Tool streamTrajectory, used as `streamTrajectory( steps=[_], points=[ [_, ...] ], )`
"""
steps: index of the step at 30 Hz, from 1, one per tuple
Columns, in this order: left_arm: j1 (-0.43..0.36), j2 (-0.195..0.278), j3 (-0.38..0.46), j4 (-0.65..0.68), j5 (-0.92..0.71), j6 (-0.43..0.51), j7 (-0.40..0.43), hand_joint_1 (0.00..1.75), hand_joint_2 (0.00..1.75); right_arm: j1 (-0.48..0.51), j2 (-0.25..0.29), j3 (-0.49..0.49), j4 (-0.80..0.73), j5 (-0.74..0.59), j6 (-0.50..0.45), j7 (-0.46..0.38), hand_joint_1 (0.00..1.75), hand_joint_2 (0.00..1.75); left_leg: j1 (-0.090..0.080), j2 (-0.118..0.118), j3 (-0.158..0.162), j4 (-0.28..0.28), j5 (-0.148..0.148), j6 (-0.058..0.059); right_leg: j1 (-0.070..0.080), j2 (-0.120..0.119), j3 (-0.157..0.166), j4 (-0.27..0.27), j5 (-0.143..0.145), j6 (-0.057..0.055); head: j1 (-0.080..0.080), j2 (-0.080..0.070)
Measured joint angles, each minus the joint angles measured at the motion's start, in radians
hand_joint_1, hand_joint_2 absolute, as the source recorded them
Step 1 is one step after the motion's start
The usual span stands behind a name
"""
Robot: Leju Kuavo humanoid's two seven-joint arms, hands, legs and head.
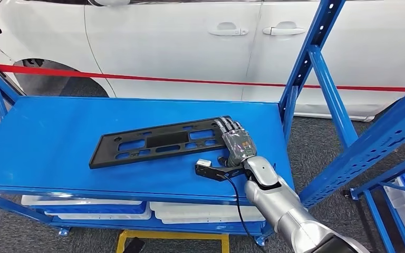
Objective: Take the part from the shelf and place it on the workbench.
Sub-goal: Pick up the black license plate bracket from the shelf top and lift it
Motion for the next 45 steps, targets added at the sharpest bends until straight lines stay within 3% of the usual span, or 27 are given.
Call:
streamTrajectory(
  steps=[3,5,8,9,10,11,13,15,18,20,23,24,25,26,27,29,31,34,35,37,39,40,41,42,44,45],
  points=[
    [-0.001,0.000,0.000,0.000,-0.001,0.000,0.000,0.00,0.00,-0.002,0.001,-0.002,0.008,0.000,-0.007,-0.002,0.00,1.75,-0.001,0.000,0.007,-0.020,0.005,0.014,0.001,0.001,-0.001,-0.004,0.003,0.018,0.000,0.000],
    [-0.003,-0.001,0.000,0.000,-0.002,0.000,0.000,0.00,0.00,-0.005,0.002,-0.003,0.016,0.003,-0.016,-0.006,0.00,1.75,0.005,0.002,0.011,-0.032,0.015,0.028,0.001,0.000,-0.013,0.026,-0.021,0.028,0.001,0.000],
    [-0.006,-0.002,0.000,0.000,-0.007,-0.002,0.000,0.00,0.00,-0.006,0.003,-0.004,0.035,0.008,-0.028,-0.024,0.00,1.75,0.006,0.004,0.008,-0.037,0.021,0.036,-0.002,-0.001,-0.094,0.200,-0.112,0.037,0.002,0.000],
    [-0.006,-0.002,0.000,0.000,-0.009,-0.003,0.000,0.00,0.00,-0.006,0.005,-0.004,0.043,0.009,-0.032,-0.032,0.00,1.75,0.006,0.004,0.006,-0.036,0.021,0.036,-0.003,-0.001,-0.119,0.252,-0.128,0.039,0.002,0.000],
    [-0.006,-0.003,0.000,0.000,-0.011,-0.003,0.000,0.00,0.00,-0.007,0.008,-0.004,0.050,0.011,-0.035,-0.039,0.00,1.75,0.005,0.004,0.005,-0.034,0.020,0.036,-0.004,-0.001,-0.128,0.272,-0.126,0.041,0.002,0.000],
    [-0.006,-0.003,0.000,0.000,-0.013,-0.003,0.000,0.00,0.00,-0.009,0.011,-0.004,0.057,0.012,-0.036,-0.046,0.00,1.75,0.005,0.004,0.006,-0.031,0.019,0.034,-0.005,-0.002,-0.117,0.251,-0.104,0.041,0.002,0.000],
    [-0.009,-0.004,0.000,0.000,-0.016,-0.003,0.001,0.00,0.00,-0.017,0.019,-0.004,0.068,0.016,-0.036,-0.056,0.00,1.75,0.005,0.003,0.006,-0.024,0.013,0.029,-0.008,-0.003,-0.051,0.120,-0.040,0.036,0.002,0.000],
    [-0.013,-0.004,0.000,0.000,-0.019,-0.002,0.002,0.00,0.00,-0.022,0.031,-0.004,0.077,0.019,-0.034,-0.062,0.00,1.75,0.002,0.002,0.003,-0.015,0.008,0.019,-0.005,-0.003,-0.004,0.019,-0.009,0.029,0.002,0.000],
    [-0.015,-0.005,0.001,0.000,-0.020,-0.001,0.003,0.00,0.00,-0.026,0.046,-0.004,0.085,0.022,-0.031,-0.068,0.00,1.75,0.002,0.002,0.001,-0.015,0.007,0.002,0.000,-0.002,0.000,0.003,-0.007,0.013,0.001,0.000],
    [-0.015,-0.005,0.002,0.000,-0.020,0.000,0.003,0.00,0.00,-0.030,0.055,-0.004,0.090,0.024,-0.031,-0.069,0.00,1.75,0.005,0.002,-0.009,0.009,-0.012,-0.008,-0.004,-0.003,0.004,-0.003,-0.002,0.001,0.001,0.000],
    [-0.015,-0.005,0.003,0.000,-0.020,0.000,0.003,0.00,0.00,-0.032,0.065,-0.004,0.099,0.025,-0.032,-0.069,0.00,1.75,0.008,0.002,-0.088,0.178,-0.102,-0.019,-0.005,-0.006,0.001,-0.006,0.001,-0.011,0.000,0.000],
    [-0.013,-0.005,0.003,0.000,-0.020,0.000,0.004,0.00,0.00,-0.031,0.066,-0.004,0.103,0.025,-0.035,-0.069,0.00,1.75,0.008,0.003,-0.117,0.237,-0.123,-0.021,-0.005,-0.006,0.000,-0.005,0.001,-0.011,0.000,0.000],
    [-0.012,-0.005,0.004,0.000,-0.021,-0.001,0.004,0.00,0.00,-0.030,0.066,-0.004,0.106,0.025,-0.040,-0.068,0.00,1.75,0.008,0.003,-0.132,0.268,-0.125,-0.022,-0.004,-0.006,-0.001,-0.004,0.001,-0.012,0.000,0.000],
    [-0.011,-0.005,0.004,0.000,-0.021,-0.001,0.004,0.00,0.00,-0.030,0.067,-0.004,0.109,0.025,-0.046,-0.068,0.00,1.75,0.008,0.003,-0.128,0.258,-0.108,-0.021,-0.004,-0.005,-0.001,-0.003,0.001,-0.011,0.000,0.000],
    [-0.011,-0.005,0.004,0.000,-0.021,-0.001,0.004,0.00,0.00,-0.030,0.067,-0.004,0.111,0.025,-0.050,-0.068,0.00,1.75,0.008,0.003,-0.105,0.209,-0.075,-0.018,-0.004,-0.005,0.001,-0.002,0.000,-0.011,0.000,0.000],
    [-0.012,-0.005,0.004,0.000,-0.021,-0.001,0.004,0.00,0.00,-0.031,0.067,-0.004,0.114,0.025,-0.054,-0.068,0.00,1.75,0.005,0.003,-0.035,0.064,-0.012,-0.009,-0.002,-0.003,0.002,-0.001,-0.002,-0.007,0.000,0.000],
    [-0.014,-0.005,0.005,0.000,-0.022,-0.001,0.004,0.00,0.00,-0.031,0.067,-0.004,0.116,0.025,-0.055,-0.068,0.00,1.75,0.000,0.003,0.000,-0.012,0.007,0.000,0.000,-0.001,0.001,-0.001,-0.001,0.001,0.000,0.000],
    [-0.014,-0.005,0.006,0.000,-0.022,-0.001,0.004,0.00,0.00,-0.032,0.067,-0.004,0.120,0.025,-0.058,-0.068,0.01,1.75,0.000,0.003,0.004,-0.024,0.012,0.014,0.001,0.000,0.002,-0.004,0.000,0.019,0.001,0.000],
    [-0.014,-0.005,0.006,0.000,-0.023,-0.001,0.004,0.00,0.00,-0.032,0.067,-0.004,0.121,0.025,-0.060,-0.068,0.10,1.75,0.003,0.004,0.006,-0.030,0.017,0.021,0.001,-0.001,-0.003,0.010,-0.011,0.025,0.001,0.000],
    [-0.015,-0.005,0.006,0.000,-0.023,-0.002,0.004,0.00,0.00,-0.031,0.066,-0.004,0.125,0.026,-0.065,-0.066,0.70,1.75,0.007,0.006,0.008,-0.038,0.023,0.031,-0.001,-0.002,-0.041,0.092,-0.063,0.031,0.002,0.000],
    [-0.014,-0.006,0.007,0.000,-0.023,-0.002,0.004,0.00,0.00,-0.025,0.065,-0.005,0.131,0.027,-0.076,-0.065,1.29,1.75,0.006,0.007,0.004,-0.038,0.024,0.035,-0.001,-0.002,-0.106,0.228,-0.127,0.035,0.002,0.000],
    [-0.013,-0.006,0.008,0.000,-0.024,-0.002,0.004,0.00,0.00,-0.021,0.064,-0.005,0.134,0.027,-0.083,-0.065,1.39,1.75,0.006,0.007,0.002,-0.037,0.023,0.035,-0.002,-0.002,-0.129,0.274,-0.139,0.036,0.002,0.000],
    [-0.011,-0.006,0.009,0.000,-0.025,-0.002,0.004,0.00,0.00,-0.017,0.063,-0.005,0.136,0.026,-0.090,-0.066,1.47,1.75,0.006,0.007,0.001,-0.035,0.023,0.034,-0.003,-0.003,-0.136,0.289,-0.135,0.037,0.002,0.000],
    [-0.011,-0.006,0.010,0.000,-0.027,-0.002,0.004,0.00,0.00,-0.015,0.062,-0.006,0.138,0.025,-0.096,-0.068,1.54,1.75,0.006,0.006,0.001,-0.032,0.022,0.033,-0.004,-0.003,-0.122,0.261,-0.111,0.037,0.002,0.000],
    [-0.011,-0.007,0.012,0.000,-0.030,-0.002,0.003,0.00,0.00,-0.015,0.060,-0.008,0.141,0.023,-0.102,-0.072,1.64,1.75,0.005,0.006,0.000,-0.024,0.017,0.027,-0.007,-0.004,-0.056,0.131,-0.045,0.033,0.002,0.000],
    [-0.011,-0.007,0.014,0.000,-0.032,-0.002,0.003,0.00,0.00,-0.016,0.060,-0.010,0.142,0.022,-0.103,-0.074,1.66,1.75,0.003,0.004,-0.002,-0.017,0.013,0.022,-0.006,-0.004,-0.026,0.071,-0.025,0.029,0.002,0.000]
  ],
)
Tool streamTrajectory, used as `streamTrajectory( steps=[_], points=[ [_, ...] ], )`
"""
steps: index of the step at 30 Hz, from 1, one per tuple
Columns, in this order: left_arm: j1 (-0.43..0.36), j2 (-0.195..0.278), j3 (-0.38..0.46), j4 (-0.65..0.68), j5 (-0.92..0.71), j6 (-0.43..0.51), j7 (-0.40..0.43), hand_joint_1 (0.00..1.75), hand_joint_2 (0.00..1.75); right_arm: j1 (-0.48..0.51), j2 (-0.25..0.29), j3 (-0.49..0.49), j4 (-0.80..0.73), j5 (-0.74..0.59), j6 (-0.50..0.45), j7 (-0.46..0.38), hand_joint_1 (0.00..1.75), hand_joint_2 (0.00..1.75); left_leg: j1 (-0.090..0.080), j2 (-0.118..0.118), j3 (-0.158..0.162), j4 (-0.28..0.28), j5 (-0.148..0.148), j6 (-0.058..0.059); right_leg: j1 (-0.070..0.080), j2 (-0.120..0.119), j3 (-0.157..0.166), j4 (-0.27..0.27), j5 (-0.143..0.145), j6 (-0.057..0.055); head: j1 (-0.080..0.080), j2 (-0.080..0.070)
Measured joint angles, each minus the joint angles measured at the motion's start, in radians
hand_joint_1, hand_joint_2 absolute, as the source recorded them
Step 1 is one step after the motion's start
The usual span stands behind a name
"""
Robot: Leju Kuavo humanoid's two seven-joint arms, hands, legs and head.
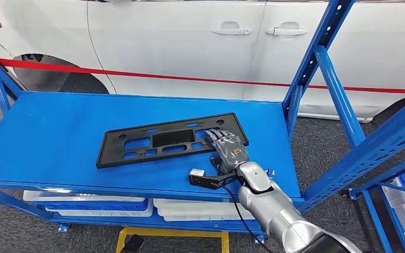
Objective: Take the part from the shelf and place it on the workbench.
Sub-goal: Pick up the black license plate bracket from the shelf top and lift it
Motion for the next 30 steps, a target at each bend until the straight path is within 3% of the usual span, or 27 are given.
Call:
streamTrajectory(
  steps=[2,4,6,9,10,11,12,15,17,19,21,22,25,26,27,28,30],
  points=[
    [0.000,0.000,0.005,0.000,-0.002,0.001,0.000,0.00,0.00,-0.001,-0.001,-0.005,0.001,-0.002,0.000,-0.004,1.69,1.75,-0.003,-0.002,-0.005,0.008,-0.004,-0.011,0.004,0.000,0.025,-0.056,0.009,-0.009,-0.001,0.000],
    [0.000,0.000,0.009,0.000,-0.004,0.002,-0.001,0.00,0.00,-0.002,-0.002,-0.010,0.001,-0.005,0.000,-0.006,1.70,1.75,-0.001,-0.002,-0.007,0.009,-0.005,-0.022,0.006,0.000,0.027,-0.061,0.010,-0.020,-0.001,0.000],
    [0.000,0.000,0.010,0.000,-0.006,0.003,-0.001,0.00,0.00,-0.005,-0.001,-0.015,-0.001,-0.008,0.001,-0.007,1.68,1.75,0.001,-0.001,-0.019,0.038,-0.027,-0.032,0.002,-0.003,0.032,-0.067,0.014,-0.032,-0.001,0.000],
    [0.002,0.000,0.015,0.000,-0.009,0.005,-0.001,0.00,0.00,-0.008,-0.001,-0.021,-0.002,-0.009,0.001,-0.005,1.68,1.75,0.003,-0.001,-0.098,0.213,-0.114,-0.042,0.001,-0.007,0.033,-0.071,0.016,-0.041,-0.002,0.000],
    [0.004,0.000,0.016,0.000,-0.010,0.005,-0.001,0.00,0.00,-0.008,-0.001,-0.022,-0.002,-0.009,0.001,-0.004,1.67,1.75,0.003,-0.001,-0.125,0.269,-0.131,-0.043,0.002,-0.007,0.033,-0.070,0.016,-0.042,-0.002,0.000],
    [0.005,0.000,0.017,0.000,-0.011,0.005,-0.001,0.00,0.00,-0.007,-0.001,-0.022,-0.002,-0.009,0.002,-0.003,1.68,1.75,0.003,-0.001,-0.137,0.293,-0.129,-0.043,0.003,-0.006,0.033,-0.070,0.016,-0.042,-0.002,0.000],
    [0.006,0.000,0.018,0.000,-0.011,0.006,-0.001,0.00,0.00,-0.007,-0.001,-0.024,-0.002,-0.009,0.002,-0.003,1.68,1.75,0.003,-0.001,-0.128,0.274,-0.107,-0.041,0.003,-0.006,0.035,-0.070,0.016,-0.042,-0.002,0.000],
    [0.005,0.000,0.026,0.000,-0.012,0.011,-0.002,0.00,0.00,-0.008,-0.001,-0.032,-0.004,-0.011,0.007,-0.003,1.66,1.75,0.000,0.000,-0.032,0.075,-0.015,-0.028,0.005,-0.003,0.040,-0.069,0.013,-0.037,-0.002,0.000],
    [0.004,0.000,0.032,0.000,-0.012,0.013,-0.004,0.00,0.00,-0.008,-0.002,-0.037,-0.008,-0.012,0.013,0.000,1.65,1.75,-0.005,-0.001,-0.001,0.008,-0.004,-0.020,0.008,-0.002,0.039,-0.070,0.013,-0.028,-0.002,0.000],
    [0.005,0.000,0.036,0.000,-0.013,0.013,-0.006,0.00,0.00,-0.008,-0.004,-0.043,-0.012,-0.012,0.016,0.003,1.67,1.75,-0.005,-0.001,0.001,0.000,-0.002,-0.011,0.009,-0.002,0.038,-0.073,0.016,-0.016,-0.001,0.000],
    [0.005,0.000,0.038,0.000,-0.015,0.014,-0.008,0.00,0.00,-0.008,-0.007,-0.050,-0.017,-0.012,0.012,0.005,1.69,1.75,-0.001,0.001,0.005,-0.011,0.007,0.002,0.008,-0.002,0.031,-0.054,0.000,-0.005,-0.001,0.000],
    [0.004,0.000,0.039,0.000,-0.017,0.015,-0.009,0.00,0.00,-0.008,-0.009,-0.053,-0.019,-0.011,0.007,0.006,1.70,1.75,0.002,0.002,0.006,-0.016,0.011,0.007,0.008,-0.002,0.017,-0.023,-0.022,-0.001,0.000,0.000],
    [0.005,-0.001,0.042,0.000,-0.020,0.016,-0.010,0.00,0.00,0.001,-0.012,-0.060,-0.035,-0.008,-0.037,0.010,1.73,1.75,0.002,0.004,0.001,-0.016,0.013,0.012,0.005,-0.002,-0.078,0.172,-0.116,0.006,0.000,0.000],
    [0.006,-0.001,0.044,0.000,-0.020,0.016,-0.010,0.00,0.00,0.010,-0.013,-0.063,-0.051,-0.007,-0.056,0.014,1.73,1.75,0.002,0.003,-0.001,-0.014,0.012,0.012,0.004,-0.002,-0.101,0.217,-0.126,0.008,0.000,0.000],
    [0.008,-0.001,0.047,0.000,-0.021,0.017,-0.011,0.00,0.00,0.020,-0.013,-0.066,-0.075,-0.004,-0.070,0.021,1.73,1.75,0.002,0.003,-0.002,-0.012,0.011,0.012,0.003,-0.002,-0.103,0.216,-0.113,0.008,0.000,0.000],
    [0.009,-0.001,0.051,0.000,-0.021,0.018,-0.012,0.00,0.00,0.031,-0.013,-0.068,-0.107,0.001,-0.079,0.031,1.73,1.75,0.002,0.002,-0.002,-0.009,0.009,0.010,0.001,-0.002,-0.084,0.175,-0.081,0.007,0.000,0.000],
    [0.010,-0.002,0.058,0.000,-0.022,0.020,-0.015,0.00,0.00,0.049,-0.013,-0.072,-0.185,0.015,-0.085,0.055,1.73,1.75,0.000,0.000,-0.004,-0.001,0.002,0.002,0.000,-0.002,-0.020,0.035,-0.012,0.003,0.000,0.000]
  ],
)
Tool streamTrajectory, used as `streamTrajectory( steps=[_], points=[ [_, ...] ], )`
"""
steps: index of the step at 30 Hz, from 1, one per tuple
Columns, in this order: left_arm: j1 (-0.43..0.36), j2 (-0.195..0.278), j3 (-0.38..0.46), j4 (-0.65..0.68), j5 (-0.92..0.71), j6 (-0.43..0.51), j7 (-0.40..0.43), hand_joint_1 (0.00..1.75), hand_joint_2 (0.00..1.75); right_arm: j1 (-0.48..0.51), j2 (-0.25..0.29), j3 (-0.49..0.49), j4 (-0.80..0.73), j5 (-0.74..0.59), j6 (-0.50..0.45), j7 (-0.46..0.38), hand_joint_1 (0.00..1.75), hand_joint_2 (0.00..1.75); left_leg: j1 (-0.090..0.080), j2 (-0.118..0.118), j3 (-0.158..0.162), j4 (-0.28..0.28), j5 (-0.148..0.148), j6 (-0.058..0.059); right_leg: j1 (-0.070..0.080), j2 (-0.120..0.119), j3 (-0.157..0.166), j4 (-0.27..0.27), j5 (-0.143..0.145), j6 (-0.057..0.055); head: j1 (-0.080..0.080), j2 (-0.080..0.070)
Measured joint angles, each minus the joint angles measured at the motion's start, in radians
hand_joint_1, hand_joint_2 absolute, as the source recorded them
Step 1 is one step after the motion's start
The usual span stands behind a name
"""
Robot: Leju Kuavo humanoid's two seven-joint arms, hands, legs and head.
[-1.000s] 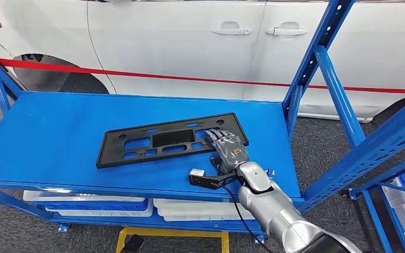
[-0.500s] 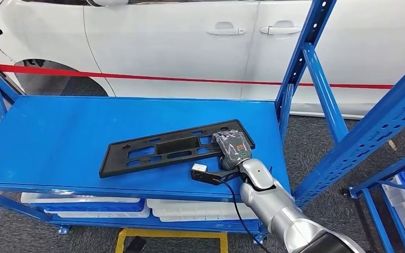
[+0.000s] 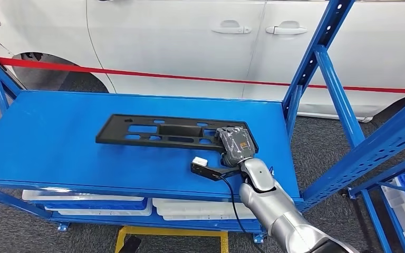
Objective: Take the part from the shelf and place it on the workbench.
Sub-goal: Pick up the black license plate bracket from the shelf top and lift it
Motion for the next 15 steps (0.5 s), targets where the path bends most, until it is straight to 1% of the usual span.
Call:
streamTrajectory(
  steps=[1,2,3,5,6,7,8,10,11,12,13,14,15],
  points=[
    [0.000,-0.001,0.003,0.000,-0.001,0.001,-0.001,0.00,0.00,0.007,0.000,0.000,-0.039,0.006,-0.001,0.010,1.73,1.75,-0.002,0.000,-0.003,0.005,-0.003,-0.005,0.001,0.000,0.023,-0.053,0.019,-0.004,0.000,0.000],
    [-0.001,-0.001,0.005,0.000,-0.001,0.001,-0.002,0.00,0.00,0.013,0.000,0.000,-0.075,0.011,-0.001,0.018,1.73,1.75,-0.004,0.000,-0.006,0.009,-0.005,-0.010,0.003,0.001,0.034,-0.082,0.024,-0.007,-0.001,0.000],
    [0.000,-0.001,0.007,0.000,-0.002,0.001,-0.003,0.00,0.00,0.019,0.000,0.000,-0.104,0.013,-0.001,0.023,1.73,1.75,-0.004,0.000,-0.009,0.011,-0.006,-0.015,0.006,0.001,0.035,-0.089,0.021,-0.012,-0.001,0.000],
    [0.001,-0.001,0.010,0.000,-0.002,0.002,-0.003,0.00,0.00,0.030,-0.001,-0.002,-0.150,0.015,0.000,0.027,1.74,1.75,-0.001,0.000,-0.011,0.013,-0.008,-0.025,0.006,0.002,0.035,-0.093,0.023,-0.025,-0.001,0.000],
    [0.002,-0.002,0.011,0.000,-0.002,0.002,-0.003,0.00,0.00,0.034,-0.001,-0.003,-0.167,0.016,-0.001,0.028,1.74,1.75,0.000,0.000,-0.016,0.023,-0.017,-0.031,0.004,0.002,0.036,-0.095,0.025,-0.031,-0.001,0.000],
    [0.001,-0.002,0.013,0.000,-0.002,0.002,-0.003,0.00,0.00,0.037,-0.001,-0.003,-0.183,0.020,-0.005,0.028,1.74,1.75,0.001,0.000,-0.028,0.051,-0.036,-0.035,0.002,0.002,0.037,-0.098,0.026,-0.037,-0.001,0.000],
    [0.001,-0.002,0.016,0.000,-0.002,0.003,-0.004,0.00,0.00,0.041,-0.001,-0.004,-0.200,0.028,-0.012,0.029,1.74,1.75,0.002,0.000,-0.051,0.100,-0.064,-0.039,0.001,0.001,0.038,-0.099,0.026,-0.042,-0.002,0.000],
    [0.003,-0.002,0.024,0.000,-0.002,0.006,-0.005,0.00,0.00,0.059,-0.001,-0.004,-0.245,0.058,-0.030,0.036,1.75,1.75,0.003,0.000,-0.116,0.234,-0.121,-0.044,0.004,0.001,0.038,-0.099,0.025,-0.048,-0.002,0.000],
    [0.005,-0.002,0.028,0.000,-0.002,0.007,-0.006,0.00,0.00,0.072,-0.002,-0.004,-0.275,0.080,-0.037,0.045,1.75,1.75,0.003,0.000,-0.142,0.283,-0.133,-0.044,0.006,0.001,0.039,-0.099,0.023,-0.049,-0.002,0.000],
    [0.007,-0.002,0.031,0.000,-0.003,0.009,-0.007,0.00,0.00,0.085,-0.002,-0.003,-0.307,0.104,-0.041,0.057,1.75,1.75,0.003,0.000,-0.152,0.297,-0.125,-0.043,0.008,0.002,0.040,-0.098,0.022,-0.051,-0.002,0.000],
    [0.008,-0.002,0.033,0.000,-0.004,0.011,-0.008,0.00,0.00,0.097,-0.002,-0.001,-0.341,0.133,-0.043,0.071,1.75,1.75,0.002,0.000,-0.142,0.270,-0.098,-0.039,0.010,0.003,0.043,-0.098,0.020,-0.051,-0.002,0.000],
    [0.008,-0.001,0.036,0.000,-0.005,0.012,-0.009,0.00,0.00,0.107,-0.002,0.003,-0.376,0.164,-0.045,0.087,1.75,1.75,0.000,0.000,-0.114,0.207,-0.058,-0.032,0.012,0.004,0.046,-0.098,0.018,-0.051,-0.002,0.000],
    [0.008,-0.001,0.040,0.000,-0.007,0.014,-0.011,0.00,0.00,0.114,-0.002,0.007,-0.410,0.195,-0.048,0.103,1.75,1.75,-0.003,0.000,-0.081,0.137,-0.025,-0.023,0.013,0.005,0.050,-0.098,0.016,-0.051,-0.001,0.000]
  ],
)
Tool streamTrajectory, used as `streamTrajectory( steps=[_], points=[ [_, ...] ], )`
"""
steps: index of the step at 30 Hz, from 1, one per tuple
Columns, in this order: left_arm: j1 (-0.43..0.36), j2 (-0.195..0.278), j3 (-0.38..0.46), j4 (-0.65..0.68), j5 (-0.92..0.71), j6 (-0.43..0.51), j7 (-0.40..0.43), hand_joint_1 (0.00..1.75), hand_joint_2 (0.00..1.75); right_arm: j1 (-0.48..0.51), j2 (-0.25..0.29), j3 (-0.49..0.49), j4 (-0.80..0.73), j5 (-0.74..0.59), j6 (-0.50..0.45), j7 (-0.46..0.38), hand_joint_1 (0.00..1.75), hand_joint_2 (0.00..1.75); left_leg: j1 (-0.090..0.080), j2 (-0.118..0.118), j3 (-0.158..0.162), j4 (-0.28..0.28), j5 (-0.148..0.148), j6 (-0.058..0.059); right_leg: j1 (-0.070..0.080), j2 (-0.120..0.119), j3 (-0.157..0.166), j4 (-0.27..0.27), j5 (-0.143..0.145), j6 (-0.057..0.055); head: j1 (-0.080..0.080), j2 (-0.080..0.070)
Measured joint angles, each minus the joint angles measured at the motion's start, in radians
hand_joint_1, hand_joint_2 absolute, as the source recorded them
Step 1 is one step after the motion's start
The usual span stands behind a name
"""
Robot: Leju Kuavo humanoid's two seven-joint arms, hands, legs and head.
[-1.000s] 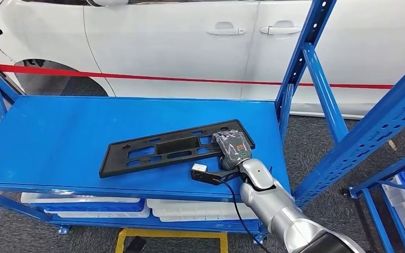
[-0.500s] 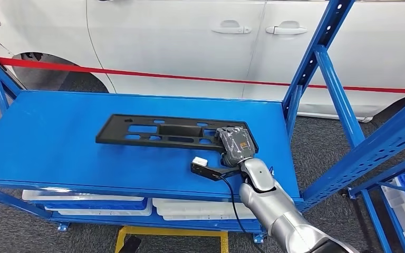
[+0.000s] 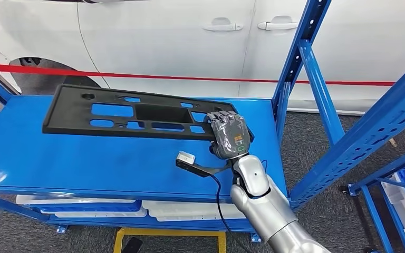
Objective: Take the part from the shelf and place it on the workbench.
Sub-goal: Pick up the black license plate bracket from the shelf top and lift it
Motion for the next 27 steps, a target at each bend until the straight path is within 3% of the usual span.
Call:
streamTrajectory(
  steps=[2,5,7,10,11,12,13,16,18,20,22,25,27],
  points=[
    [-0.001,0.001,0.009,0.000,-0.001,0.002,-0.005,0.00,0.00,0.011,-0.001,0.011,-0.061,0.049,-0.009,0.028,1.73,1.75,-0.008,0.000,0.048,-0.102,0.033,0.014,0.002,0.001,0.001,0.001,-0.003,0.006,0.000,0.000],
    [0.001,0.000,0.016,0.000,-0.002,0.004,-0.014,0.00,0.00,0.028,-0.002,0.025,-0.129,0.092,-0.019,0.055,1.73,1.75,-0.009,-0.001,0.059,-0.130,0.030,0.020,0.002,-0.001,-0.003,-0.001,-0.004,0.020,0.000,0.000],
    [0.003,-0.002,0.019,0.000,0.000,0.005,-0.021,0.00,0.00,0.040,-0.003,0.032,-0.162,0.100,-0.024,0.062,1.74,1.75,-0.002,0.000,0.066,-0.145,0.036,0.027,0.003,-0.002,-0.013,0.026,-0.026,0.031,0.000,0.000],
    [0.005,-0.004,0.029,0.000,0.005,0.006,-0.033,0.00,0.00,0.071,-0.007,0.044,-0.207,0.076,-0.038,0.063,1.74,1.75,0.000,0.001,0.071,-0.151,0.038,0.035,-0.004,-0.002,-0.092,0.193,-0.109,0.043,0.000,0.000],
    [0.007,-0.004,0.033,0.000,0.007,0.005,-0.035,0.00,0.00,0.087,-0.008,0.048,-0.222,0.070,-0.044,0.064,1.75,1.75,0.000,0.001,0.071,-0.149,0.036,0.035,-0.007,-0.002,-0.120,0.245,-0.125,0.047,0.001,0.000],
    [0.010,-0.004,0.036,0.000,0.008,0.004,-0.038,0.00,0.00,0.104,-0.010,0.053,-0.237,0.068,-0.051,0.065,1.75,1.75,0.000,0.000,0.071,-0.146,0.034,0.035,-0.011,-0.002,-0.133,0.268,-0.122,0.050,0.001,0.000],
    [0.014,-0.005,0.039,0.000,0.009,0.004,-0.041,0.00,0.44,0.119,-0.011,0.057,-0.251,0.067,-0.057,0.068,1.74,1.75,0.001,0.000,0.071,-0.143,0.031,0.033,-0.014,-0.003,-0.129,0.252,-0.101,0.052,0.001,0.000],
    [0.019,-0.006,0.043,0.000,0.010,0.003,-0.045,0.00,1.75,0.145,-0.013,0.072,-0.288,0.070,-0.066,0.073,1.71,1.75,0.001,-0.002,0.068,-0.123,0.018,0.020,-0.019,-0.004,-0.047,0.075,-0.014,0.051,0.001,0.000],
    [0.019,-0.006,0.046,0.000,0.010,0.003,-0.046,0.00,1.75,0.157,-0.013,0.080,-0.307,0.082,-0.071,0.078,1.72,1.75,-0.001,-0.004,0.064,-0.115,0.013,0.009,-0.016,-0.003,-0.023,0.025,-0.006,0.042,0.000,0.000],
    [0.021,-0.006,0.051,0.000,0.011,0.002,-0.048,0.00,1.75,0.174,-0.013,0.088,-0.322,0.099,-0.081,0.085,1.72,1.75,0.000,-0.004,0.064,-0.116,0.013,-0.002,-0.013,-0.001,-0.023,0.022,-0.003,0.030,0.000,0.000],
    [0.024,-0.006,0.056,0.000,0.014,0.000,-0.051,0.00,1.75,0.191,-0.012,0.098,-0.335,0.112,-0.089,0.093,1.71,1.75,0.003,-0.004,0.056,-0.094,-0.006,-0.012,-0.015,-0.003,-0.019,0.014,0.002,0.016,0.000,0.000],
    [0.027,-0.006,0.063,0.000,0.020,-0.002,-0.054,0.00,1.75,0.217,-0.011,0.115,-0.345,0.120,-0.100,0.098,1.71,1.75,0.006,-0.003,-0.016,0.070,-0.096,-0.023,-0.016,-0.006,-0.017,0.009,0.005,0.005,-0.001,0.000],
    [0.031,-0.006,0.066,0.000,0.020,-0.007,-0.058,0.00,1.75,0.233,-0.011,0.123,-0.346,0.120,-0.102,0.100,1.71,1.75,0.006,-0.003,-0.057,0.159,-0.122,-0.025,-0.013,-0.006,-0.017,0.009,0.004,0.004,0.000,0.000]
  ],
)
